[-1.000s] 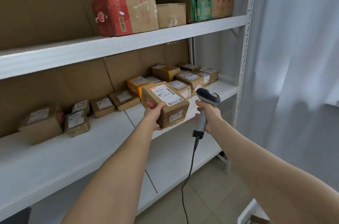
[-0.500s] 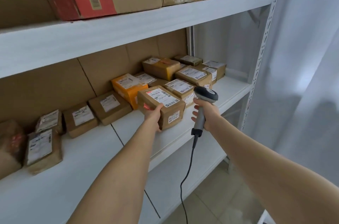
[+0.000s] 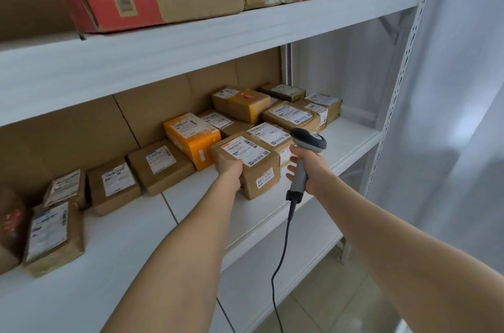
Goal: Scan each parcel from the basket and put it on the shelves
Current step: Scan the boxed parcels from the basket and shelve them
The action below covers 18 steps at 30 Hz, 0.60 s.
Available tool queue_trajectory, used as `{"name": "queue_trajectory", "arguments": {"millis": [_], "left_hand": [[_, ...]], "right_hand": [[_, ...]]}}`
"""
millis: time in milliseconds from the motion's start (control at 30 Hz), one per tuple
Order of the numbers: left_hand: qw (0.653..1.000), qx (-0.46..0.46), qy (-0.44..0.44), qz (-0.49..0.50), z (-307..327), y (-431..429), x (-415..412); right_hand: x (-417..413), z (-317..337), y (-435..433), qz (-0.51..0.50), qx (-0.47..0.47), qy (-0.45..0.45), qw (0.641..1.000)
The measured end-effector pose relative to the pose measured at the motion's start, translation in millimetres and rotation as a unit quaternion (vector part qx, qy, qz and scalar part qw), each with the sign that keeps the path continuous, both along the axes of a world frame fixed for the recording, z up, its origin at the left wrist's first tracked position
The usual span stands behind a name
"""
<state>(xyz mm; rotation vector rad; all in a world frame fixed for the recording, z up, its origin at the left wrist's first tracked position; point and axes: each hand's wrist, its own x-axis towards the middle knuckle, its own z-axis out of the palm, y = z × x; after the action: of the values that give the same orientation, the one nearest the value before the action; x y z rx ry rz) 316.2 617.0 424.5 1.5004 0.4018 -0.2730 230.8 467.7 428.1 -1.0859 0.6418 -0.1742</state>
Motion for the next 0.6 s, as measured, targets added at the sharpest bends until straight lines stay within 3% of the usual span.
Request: {"name": "queue_trajectory", "arguments": {"millis": [133,233,300,367,500,600], "left_hand": [[0.993,0.114,-0.025,-0.008,4.6,-0.1,4.8],[0.943,0.314,-0.106,-0.003,19.9,-0.8,7.0],[0.908,0.385,-0.16,-0.038,30.6,-7.5,6.2],[0.89,0.407,-0.192,-0.071,37.5,-20.6,2.0],[0.904,0.35,-0.202,-0.138,42.3,-60.1,-15.7],[0.888,0.358,-0.213,-0.196,43.6,-93.4,-34.5]], "right_hand": [[-4.9,1.1,-6.0,-0.008,0.003,-0.009,1.0],[-12.2,4.3,-12.9,-0.023,0.003,-0.014,1.0],[-19.1,7.7,-18.2,-0.031,0.002,-0.017,0.999],[-28.4,11.0,-23.7,-0.043,0.005,-0.018,0.999],[-52.6,13.0,-38.4,-0.079,0.007,-0.025,0.997],[-75.0,10.2,-52.4,-0.109,0.009,-0.028,0.994]]}}
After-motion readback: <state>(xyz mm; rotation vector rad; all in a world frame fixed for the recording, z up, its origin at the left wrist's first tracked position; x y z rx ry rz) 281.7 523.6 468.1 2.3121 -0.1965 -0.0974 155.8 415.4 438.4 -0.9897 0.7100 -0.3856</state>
